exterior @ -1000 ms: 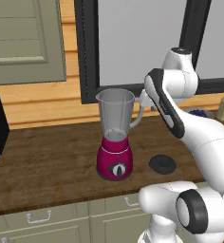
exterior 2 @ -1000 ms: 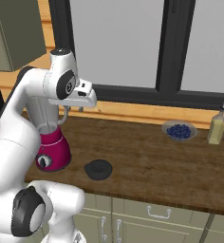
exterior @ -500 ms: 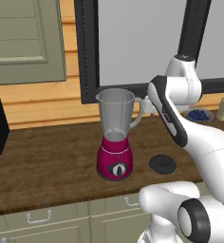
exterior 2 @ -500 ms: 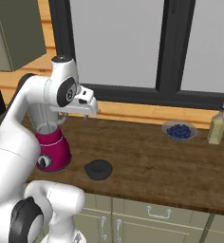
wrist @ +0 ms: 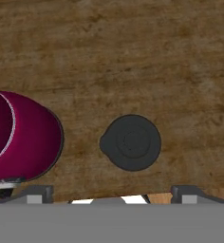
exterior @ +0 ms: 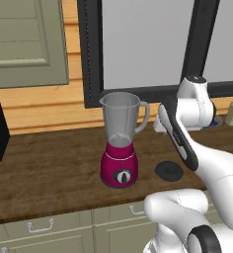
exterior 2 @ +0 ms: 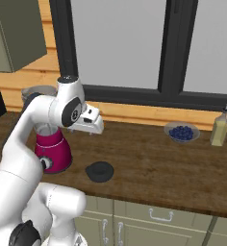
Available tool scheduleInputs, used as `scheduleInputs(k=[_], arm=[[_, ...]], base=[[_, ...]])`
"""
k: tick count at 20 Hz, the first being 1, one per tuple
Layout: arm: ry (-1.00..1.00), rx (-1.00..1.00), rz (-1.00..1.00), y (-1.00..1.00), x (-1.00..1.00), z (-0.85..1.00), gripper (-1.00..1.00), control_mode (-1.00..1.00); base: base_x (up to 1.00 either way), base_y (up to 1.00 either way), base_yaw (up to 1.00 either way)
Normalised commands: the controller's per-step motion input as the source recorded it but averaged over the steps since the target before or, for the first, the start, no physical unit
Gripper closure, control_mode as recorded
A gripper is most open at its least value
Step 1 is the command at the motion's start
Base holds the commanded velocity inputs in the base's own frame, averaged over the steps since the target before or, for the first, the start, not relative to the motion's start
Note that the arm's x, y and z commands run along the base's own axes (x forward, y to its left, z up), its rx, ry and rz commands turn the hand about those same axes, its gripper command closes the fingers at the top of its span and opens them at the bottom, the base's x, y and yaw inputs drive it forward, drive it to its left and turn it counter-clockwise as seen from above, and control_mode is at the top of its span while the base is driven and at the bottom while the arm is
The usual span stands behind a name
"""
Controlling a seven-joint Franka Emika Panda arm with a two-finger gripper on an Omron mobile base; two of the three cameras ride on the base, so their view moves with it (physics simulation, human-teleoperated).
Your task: Close the lid blender by securely placing the lid on top.
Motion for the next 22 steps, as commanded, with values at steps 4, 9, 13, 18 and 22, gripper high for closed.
scheduleInputs(k=[4, 9, 13, 18, 22], arm=[[0.00, 0.00, 0.00, -0.14, -0.26, -0.49, -1.00, -1.00], [0.00, 0.00, 0.00, -0.26, -0.25, -0.31, -1.00, -1.00], [0.00, 0.00, 0.00, -0.33, -0.03, -0.56, -1.00, -1.00], [0.00, 0.00, 0.00, -0.05, 0.00, -0.43, -1.00, -1.00], [0.00, 0.00, 0.00, 0.00, 0.03, -0.33, -1.00, -1.00]], base=[[0.00, 0.00, 0.00], [0.00, 0.00, 0.00], [0.00, 0.00, 0.00], [0.00, 0.00, 0.00], [0.00, 0.00, 0.00]])
